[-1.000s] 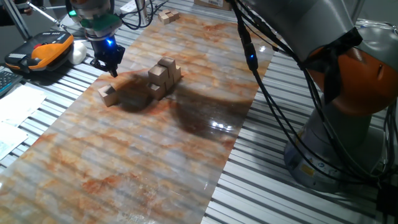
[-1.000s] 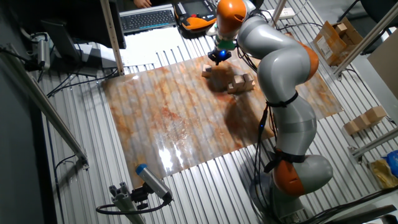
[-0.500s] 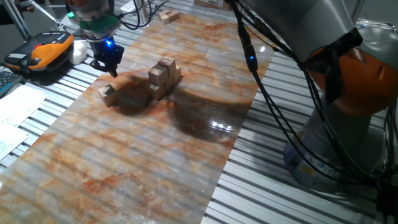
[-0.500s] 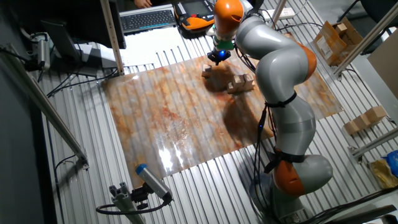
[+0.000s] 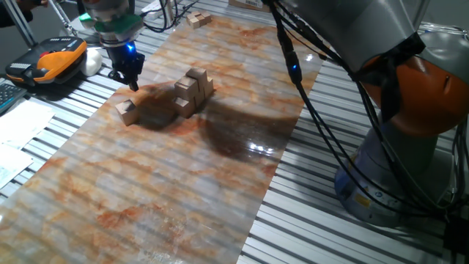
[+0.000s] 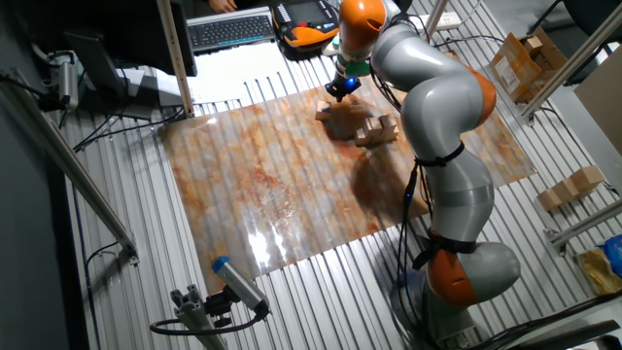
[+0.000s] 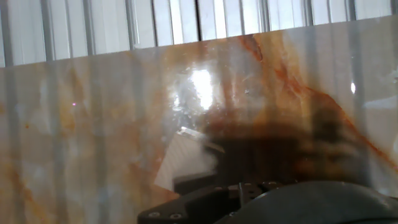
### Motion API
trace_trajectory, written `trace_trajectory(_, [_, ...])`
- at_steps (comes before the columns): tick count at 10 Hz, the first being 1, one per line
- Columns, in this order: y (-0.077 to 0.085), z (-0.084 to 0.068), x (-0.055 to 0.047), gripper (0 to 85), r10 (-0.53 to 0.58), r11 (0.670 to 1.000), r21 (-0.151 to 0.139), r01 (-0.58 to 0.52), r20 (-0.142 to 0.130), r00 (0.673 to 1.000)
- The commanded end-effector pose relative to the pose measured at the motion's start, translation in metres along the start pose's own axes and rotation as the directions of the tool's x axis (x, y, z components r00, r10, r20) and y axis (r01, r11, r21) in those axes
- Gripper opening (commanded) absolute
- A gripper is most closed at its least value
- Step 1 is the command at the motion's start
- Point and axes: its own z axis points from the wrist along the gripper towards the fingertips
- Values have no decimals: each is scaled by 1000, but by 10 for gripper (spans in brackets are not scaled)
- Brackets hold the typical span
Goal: Stack the blocks into a pyramid shape
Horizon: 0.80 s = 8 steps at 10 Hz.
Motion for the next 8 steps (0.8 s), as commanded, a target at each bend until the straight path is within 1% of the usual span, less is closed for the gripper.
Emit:
trace_trajectory(1, [0,0,0,0,1,1000,0,-1,-3,1000])
trace_trajectory(2, [3,2,2,0,14,1000,-5,-14,-4,1000])
trace_trajectory(4, [13,3,5,0,41,999,-5,-41,0,999])
trace_trajectory(5, [18,1,5,0,53,999,-2,-53,-1,999])
trace_trajectory(6, [23,-1,4,0,66,998,-6,-66,-2,998])
trace_trajectory(7, [27,-2,3,0,72,997,-3,-72,-2,997])
trace_trajectory(8, [32,0,1,0,78,997,-6,-78,-1,997])
